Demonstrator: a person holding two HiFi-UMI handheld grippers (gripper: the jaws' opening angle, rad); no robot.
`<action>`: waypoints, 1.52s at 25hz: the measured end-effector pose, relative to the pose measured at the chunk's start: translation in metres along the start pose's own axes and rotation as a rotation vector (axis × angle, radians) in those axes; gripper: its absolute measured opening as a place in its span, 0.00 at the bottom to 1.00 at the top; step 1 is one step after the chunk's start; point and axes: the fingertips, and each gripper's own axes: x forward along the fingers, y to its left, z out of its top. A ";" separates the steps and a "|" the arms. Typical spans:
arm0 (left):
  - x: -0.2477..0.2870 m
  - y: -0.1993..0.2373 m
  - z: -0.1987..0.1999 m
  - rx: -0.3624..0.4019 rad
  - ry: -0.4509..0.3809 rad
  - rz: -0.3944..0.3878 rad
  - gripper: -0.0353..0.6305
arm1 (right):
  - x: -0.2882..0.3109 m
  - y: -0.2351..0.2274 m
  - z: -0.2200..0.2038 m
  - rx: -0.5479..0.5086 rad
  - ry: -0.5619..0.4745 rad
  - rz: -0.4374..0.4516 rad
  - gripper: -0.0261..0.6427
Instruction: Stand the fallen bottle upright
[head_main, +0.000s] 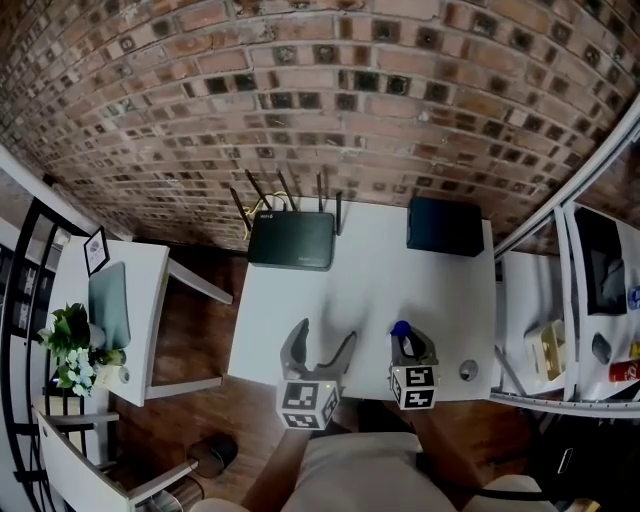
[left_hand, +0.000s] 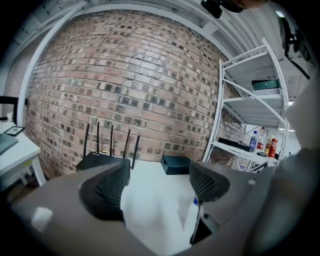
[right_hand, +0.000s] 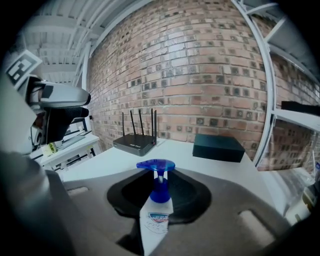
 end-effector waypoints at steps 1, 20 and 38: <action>-0.001 -0.002 -0.001 0.000 0.000 0.003 0.67 | -0.003 0.000 -0.002 0.000 -0.009 0.001 0.14; -0.059 -0.052 -0.032 0.002 -0.034 0.151 0.67 | -0.055 0.002 -0.032 -0.089 -0.210 0.103 0.15; -0.230 -0.098 -0.098 0.000 -0.006 0.112 0.67 | -0.069 -0.017 -0.058 0.025 -0.186 0.048 0.90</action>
